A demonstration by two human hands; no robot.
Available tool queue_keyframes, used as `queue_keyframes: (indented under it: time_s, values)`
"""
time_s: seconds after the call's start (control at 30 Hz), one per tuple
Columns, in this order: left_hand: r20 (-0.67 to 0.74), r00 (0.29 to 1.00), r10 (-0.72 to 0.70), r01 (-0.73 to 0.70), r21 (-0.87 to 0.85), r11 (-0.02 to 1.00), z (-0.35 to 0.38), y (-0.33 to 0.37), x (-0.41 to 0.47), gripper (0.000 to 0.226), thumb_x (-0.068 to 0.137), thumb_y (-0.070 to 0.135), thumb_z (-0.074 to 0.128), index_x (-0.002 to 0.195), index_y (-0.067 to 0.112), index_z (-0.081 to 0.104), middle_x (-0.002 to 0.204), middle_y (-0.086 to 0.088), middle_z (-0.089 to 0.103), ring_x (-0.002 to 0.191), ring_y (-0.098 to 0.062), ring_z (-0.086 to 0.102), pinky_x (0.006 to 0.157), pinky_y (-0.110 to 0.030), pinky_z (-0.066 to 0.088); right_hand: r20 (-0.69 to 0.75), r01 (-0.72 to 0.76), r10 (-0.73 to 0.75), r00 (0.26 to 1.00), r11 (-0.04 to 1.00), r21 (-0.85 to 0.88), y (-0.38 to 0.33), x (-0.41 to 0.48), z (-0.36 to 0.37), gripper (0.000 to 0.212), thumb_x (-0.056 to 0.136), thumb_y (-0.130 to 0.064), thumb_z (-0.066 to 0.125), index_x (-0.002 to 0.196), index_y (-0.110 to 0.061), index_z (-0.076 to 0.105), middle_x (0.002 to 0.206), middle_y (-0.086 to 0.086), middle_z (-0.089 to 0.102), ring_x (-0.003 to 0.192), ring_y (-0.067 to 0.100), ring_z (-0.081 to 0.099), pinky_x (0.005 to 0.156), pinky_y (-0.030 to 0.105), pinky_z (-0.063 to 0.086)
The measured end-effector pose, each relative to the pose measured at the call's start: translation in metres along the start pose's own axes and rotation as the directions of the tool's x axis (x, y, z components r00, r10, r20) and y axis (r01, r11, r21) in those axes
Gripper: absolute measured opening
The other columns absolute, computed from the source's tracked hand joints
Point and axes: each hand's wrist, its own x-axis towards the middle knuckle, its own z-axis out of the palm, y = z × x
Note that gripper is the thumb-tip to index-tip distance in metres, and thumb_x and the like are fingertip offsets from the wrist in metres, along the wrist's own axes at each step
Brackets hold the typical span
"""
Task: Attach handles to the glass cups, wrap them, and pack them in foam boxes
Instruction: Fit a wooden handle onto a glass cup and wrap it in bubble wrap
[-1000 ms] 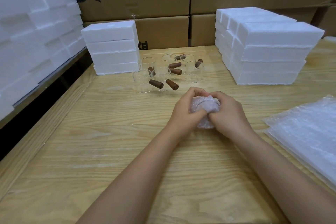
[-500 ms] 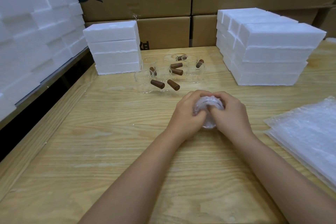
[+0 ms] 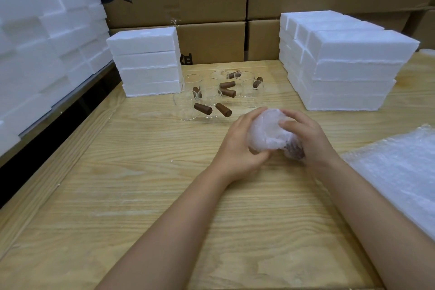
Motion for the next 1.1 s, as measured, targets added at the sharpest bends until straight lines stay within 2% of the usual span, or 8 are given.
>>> queue_keyframes:
  time_s: [0.07,0.13,0.27,0.4,0.6,0.8,0.93,1.1]
  values:
    - [-0.027,0.998,-0.052,0.052,-0.011,0.999,-0.001,-0.002,0.001,0.074,0.074,0.013,0.080,0.138,0.024,0.044,0.137,0.006,0.050,0.127,-0.006,0.044,0.106,-0.019,0.035,0.010,0.016,-0.016,1.000,1.000,0.011,0.003,0.002,-0.004,0.040,0.070,-0.036,0.060,0.109,-0.028,0.066,0.112,0.006,0.067,0.098,0.023,0.064,0.079,0.036,0.050]
    - [-0.035,0.996,-0.085,0.085,-0.024,0.996,-0.001,-0.005,0.003,0.073,0.073,0.017,0.082,0.136,0.028,0.044,0.134,0.010,0.051,0.123,-0.001,0.046,0.101,-0.014,0.036,-0.001,0.032,-0.032,0.999,0.999,0.029,0.005,0.001,-0.005,0.039,0.070,-0.035,0.060,0.108,-0.026,0.066,0.120,0.010,0.062,0.108,0.028,0.060,0.091,0.045,0.046]
    - [-0.122,0.961,-0.248,0.219,-0.214,0.952,-0.003,-0.010,0.006,0.062,0.072,0.027,0.084,0.121,0.034,0.046,0.113,0.023,0.057,0.102,0.013,0.055,0.084,-0.009,0.045,0.003,0.100,-0.103,0.995,0.974,0.201,0.009,0.002,-0.005,0.023,0.074,-0.018,0.064,0.097,-0.018,0.062,0.089,0.003,0.068,0.072,0.019,0.065,0.070,0.031,0.056]
    - [-0.145,0.936,-0.321,0.280,-0.249,0.927,-0.008,-0.014,0.007,0.062,0.069,0.038,0.083,0.121,0.033,0.048,0.110,0.024,0.057,0.099,0.008,0.058,0.078,-0.009,0.048,-0.042,0.211,-0.209,0.977,0.976,0.049,0.015,0.005,0.002,0.012,0.091,-0.007,0.058,0.095,-0.018,0.060,0.077,0.000,0.063,0.063,0.014,0.059,0.066,0.029,0.054]
    - [-0.106,0.938,-0.329,0.329,-0.016,0.944,-0.012,-0.018,0.008,0.084,0.068,0.043,0.083,0.136,0.037,0.035,0.122,0.014,0.050,0.114,-0.009,0.052,0.081,-0.012,0.040,-0.092,0.223,-0.234,0.968,0.968,-0.116,0.022,0.009,0.008,0.015,0.092,-0.008,0.059,0.096,-0.023,0.060,0.081,-0.007,0.062,0.066,-0.003,0.057,0.064,0.013,0.046]
    - [-0.112,0.941,-0.318,0.336,0.225,0.915,-0.004,-0.018,0.016,0.093,0.063,0.045,0.086,0.137,0.026,0.033,0.126,-0.006,0.056,0.116,-0.024,0.052,0.090,-0.032,0.042,-0.261,0.137,-0.235,0.936,0.928,-0.346,0.030,0.016,0.007,0.017,0.090,-0.018,0.062,0.103,-0.027,0.065,0.086,-0.014,0.061,0.065,0.013,0.057,0.072,0.034,0.049]
    - [-0.044,0.946,-0.321,0.323,0.195,0.926,-0.003,-0.018,0.016,0.088,0.071,0.039,0.082,0.142,0.029,0.031,0.136,-0.004,0.051,0.122,-0.023,0.049,0.100,-0.034,0.042,-0.306,0.082,-0.118,0.945,0.988,-0.129,0.029,0.017,0.007,0.020,0.093,-0.011,0.057,0.107,-0.024,0.062,0.098,0.002,0.067,0.078,0.019,0.071,0.082,0.038,0.056]
    - [-0.073,0.944,-0.321,0.330,0.188,0.925,-0.003,-0.016,0.023,0.082,0.073,0.035,0.081,0.140,0.027,0.036,0.132,-0.001,0.056,0.116,-0.022,0.057,0.097,-0.039,0.047,-0.230,0.075,-0.052,0.972,0.993,0.090,0.026,0.020,0.009,0.039,0.100,-0.016,0.045,0.138,-0.015,0.043,0.121,0.005,0.057,0.096,0.006,0.066,0.081,0.018,0.054]
